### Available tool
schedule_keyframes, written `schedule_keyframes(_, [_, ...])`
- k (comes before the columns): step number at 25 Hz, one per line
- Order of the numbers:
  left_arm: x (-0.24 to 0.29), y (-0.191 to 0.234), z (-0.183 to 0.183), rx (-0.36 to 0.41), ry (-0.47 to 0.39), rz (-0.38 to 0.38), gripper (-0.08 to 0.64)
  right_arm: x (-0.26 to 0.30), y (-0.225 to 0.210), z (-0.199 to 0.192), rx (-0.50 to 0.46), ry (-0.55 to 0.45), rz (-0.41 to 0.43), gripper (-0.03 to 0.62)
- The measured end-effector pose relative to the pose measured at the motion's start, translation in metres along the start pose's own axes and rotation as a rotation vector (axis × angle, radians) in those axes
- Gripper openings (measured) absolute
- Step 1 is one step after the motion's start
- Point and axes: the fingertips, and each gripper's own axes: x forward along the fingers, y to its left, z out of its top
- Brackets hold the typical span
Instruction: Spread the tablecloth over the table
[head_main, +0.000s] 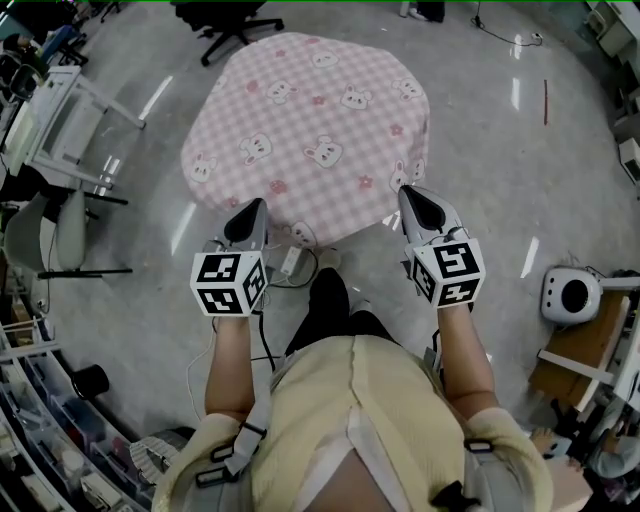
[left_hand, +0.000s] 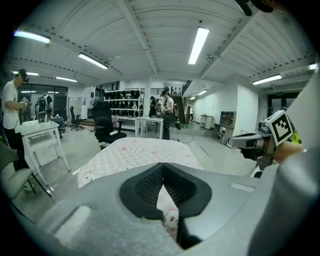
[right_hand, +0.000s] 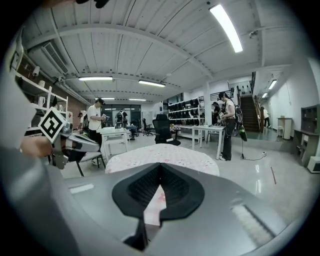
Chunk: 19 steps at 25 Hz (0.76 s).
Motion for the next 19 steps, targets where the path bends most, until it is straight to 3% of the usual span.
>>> schedule_keyframes(5, [-0.01, -0.015, -0.006, -0.063, -0.029, -0.01, 0.006, -0.012, 0.005, -0.003, -0.006, 0.012, 0.01, 0.005])
schedule_keyframes(11, [-0.017, -0.025, 0.004, -0.059, -0.066, -0.026, 0.006, -0.019, 0.01, 0.003, -0.021, 0.015, 0.021, 0.005])
schedule_keyframes(19, [-0.022, -0.025, 0.0, -0.051, -0.064, 0.009, 0.006, -0.022, 0.002, 0.002, -0.018, 0.009, 0.028, 0.005])
